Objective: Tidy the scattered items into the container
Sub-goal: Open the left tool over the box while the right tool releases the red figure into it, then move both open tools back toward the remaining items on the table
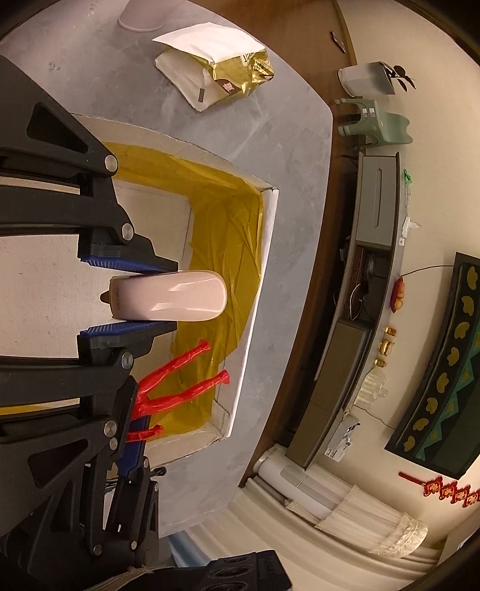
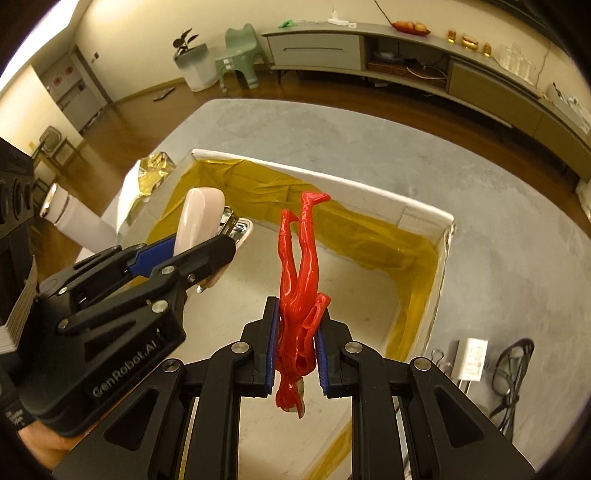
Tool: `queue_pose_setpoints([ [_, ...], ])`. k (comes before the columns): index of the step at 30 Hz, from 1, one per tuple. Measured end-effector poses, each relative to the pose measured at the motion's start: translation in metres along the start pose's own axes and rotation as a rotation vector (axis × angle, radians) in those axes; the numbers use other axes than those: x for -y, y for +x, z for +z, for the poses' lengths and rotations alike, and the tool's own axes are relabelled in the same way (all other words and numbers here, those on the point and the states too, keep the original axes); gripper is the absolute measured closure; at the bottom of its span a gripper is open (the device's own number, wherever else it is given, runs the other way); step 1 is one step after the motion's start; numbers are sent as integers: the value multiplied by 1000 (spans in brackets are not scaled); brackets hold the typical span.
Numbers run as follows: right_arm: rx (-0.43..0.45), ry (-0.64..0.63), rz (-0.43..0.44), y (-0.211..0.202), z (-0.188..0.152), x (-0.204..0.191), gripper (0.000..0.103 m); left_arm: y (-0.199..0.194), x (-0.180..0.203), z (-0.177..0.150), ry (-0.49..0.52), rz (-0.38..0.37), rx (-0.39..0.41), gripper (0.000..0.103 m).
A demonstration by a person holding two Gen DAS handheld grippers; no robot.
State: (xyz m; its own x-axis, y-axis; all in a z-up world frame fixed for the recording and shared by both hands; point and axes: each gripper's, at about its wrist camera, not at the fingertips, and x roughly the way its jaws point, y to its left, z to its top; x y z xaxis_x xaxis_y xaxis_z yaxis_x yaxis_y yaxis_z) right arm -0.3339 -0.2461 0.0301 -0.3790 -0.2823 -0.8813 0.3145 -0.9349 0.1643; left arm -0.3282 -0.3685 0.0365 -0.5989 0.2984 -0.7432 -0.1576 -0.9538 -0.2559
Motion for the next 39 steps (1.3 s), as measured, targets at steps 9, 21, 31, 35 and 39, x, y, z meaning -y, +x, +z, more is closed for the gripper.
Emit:
queue_pose_setpoints([
  [9, 55, -18, -7, -10, -11, 5, 72, -3, -12, 2, -64, -20, 14, 63],
  [21, 156, -35, 147, -56, -64, 5, 71, -24, -9, 1, -38, -9, 57, 63],
  [31, 200, -20, 216, -81, -92, 12, 71, -41, 11, -12, 36, -2, 65, 63],
  [35, 213, -19, 239, -91, -105, 13, 71, -52, 21, -18, 71, 3, 72, 63],
  [39, 213, -29, 256, -97, -120, 11, 71, -64, 33, -26, 107, 18, 75, 63],
])
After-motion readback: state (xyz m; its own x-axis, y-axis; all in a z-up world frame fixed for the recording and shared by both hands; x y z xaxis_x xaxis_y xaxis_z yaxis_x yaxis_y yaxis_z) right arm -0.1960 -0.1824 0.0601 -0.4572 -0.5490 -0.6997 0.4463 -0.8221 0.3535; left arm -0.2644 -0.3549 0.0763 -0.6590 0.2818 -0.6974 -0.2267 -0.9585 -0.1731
